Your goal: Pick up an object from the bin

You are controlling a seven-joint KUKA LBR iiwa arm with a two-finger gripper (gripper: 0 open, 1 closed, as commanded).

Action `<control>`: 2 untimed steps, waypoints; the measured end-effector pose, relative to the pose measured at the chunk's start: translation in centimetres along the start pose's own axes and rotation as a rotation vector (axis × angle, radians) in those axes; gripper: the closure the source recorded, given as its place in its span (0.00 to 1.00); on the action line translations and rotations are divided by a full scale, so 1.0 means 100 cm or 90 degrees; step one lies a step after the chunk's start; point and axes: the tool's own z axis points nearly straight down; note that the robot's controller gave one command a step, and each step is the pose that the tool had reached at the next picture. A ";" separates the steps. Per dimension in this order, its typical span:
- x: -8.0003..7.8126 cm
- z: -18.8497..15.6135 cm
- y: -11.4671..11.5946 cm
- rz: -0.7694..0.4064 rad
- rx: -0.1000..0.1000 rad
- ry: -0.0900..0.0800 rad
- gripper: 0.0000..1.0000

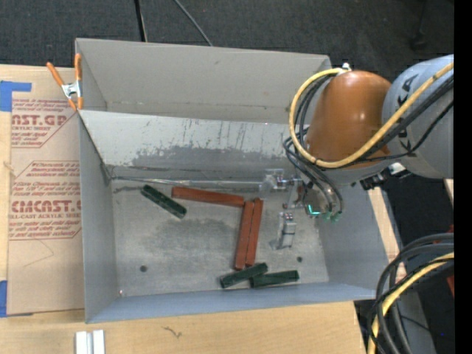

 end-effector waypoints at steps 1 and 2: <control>-0.016 0.120 0.023 -0.289 0.001 -0.001 0.00; -0.021 0.088 0.031 -0.396 0.001 -0.006 0.00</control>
Offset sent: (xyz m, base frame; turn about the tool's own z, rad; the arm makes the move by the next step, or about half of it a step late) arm 0.0159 0.0218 -0.1187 -0.4537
